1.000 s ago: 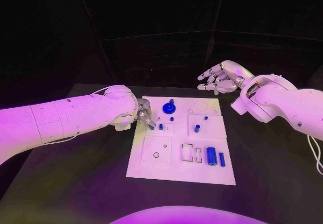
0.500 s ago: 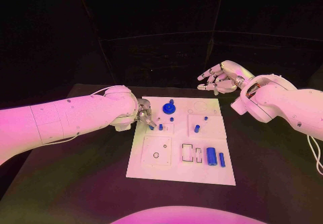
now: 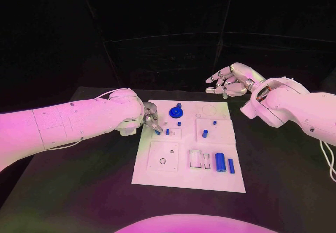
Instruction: Assemble the parts on the task board
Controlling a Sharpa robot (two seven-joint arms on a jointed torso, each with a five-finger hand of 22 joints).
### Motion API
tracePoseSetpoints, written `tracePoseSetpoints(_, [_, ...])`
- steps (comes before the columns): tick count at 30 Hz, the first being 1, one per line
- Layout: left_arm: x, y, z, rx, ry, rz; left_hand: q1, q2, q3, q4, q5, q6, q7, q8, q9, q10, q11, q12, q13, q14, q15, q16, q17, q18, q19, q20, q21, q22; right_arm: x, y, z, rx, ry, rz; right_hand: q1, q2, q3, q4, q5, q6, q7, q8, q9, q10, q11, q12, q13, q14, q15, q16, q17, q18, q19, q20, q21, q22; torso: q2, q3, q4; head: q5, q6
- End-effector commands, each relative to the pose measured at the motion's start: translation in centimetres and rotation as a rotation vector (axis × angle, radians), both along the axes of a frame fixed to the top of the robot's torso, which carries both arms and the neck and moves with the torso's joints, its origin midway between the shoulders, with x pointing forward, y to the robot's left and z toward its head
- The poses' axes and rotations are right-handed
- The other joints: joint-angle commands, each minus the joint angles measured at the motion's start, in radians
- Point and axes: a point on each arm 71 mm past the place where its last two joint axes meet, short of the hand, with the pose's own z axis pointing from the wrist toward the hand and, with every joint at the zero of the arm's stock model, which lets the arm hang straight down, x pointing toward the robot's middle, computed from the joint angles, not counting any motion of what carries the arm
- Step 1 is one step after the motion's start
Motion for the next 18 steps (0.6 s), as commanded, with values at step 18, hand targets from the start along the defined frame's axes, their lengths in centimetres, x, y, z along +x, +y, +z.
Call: tracePoseSetpoints(18, [-0.48,-0.33,-0.36,0.008,0.018,-0.020,0.016,-0.001,0.021,-0.033,0.005,0.016,-0.016,0.006,0.003,0.013,-0.003,0.010,0.006,0.106,-0.008,0.003,0.263,-0.007,0.032,-0.009,0.010,0.081,-0.01,0.09,0.18,0.005,-0.006,0.008,0.009,0.004,-0.003,0.002,0.003,-0.004,-0.001,0.003,0.001,0.001,-0.001,-0.004,-0.001,0.003,-0.002,-0.003,-0.001,0.014,0.007,-0.002,-0.004,-0.001,0.000,-0.0006,-0.0001,0.000,-0.003])
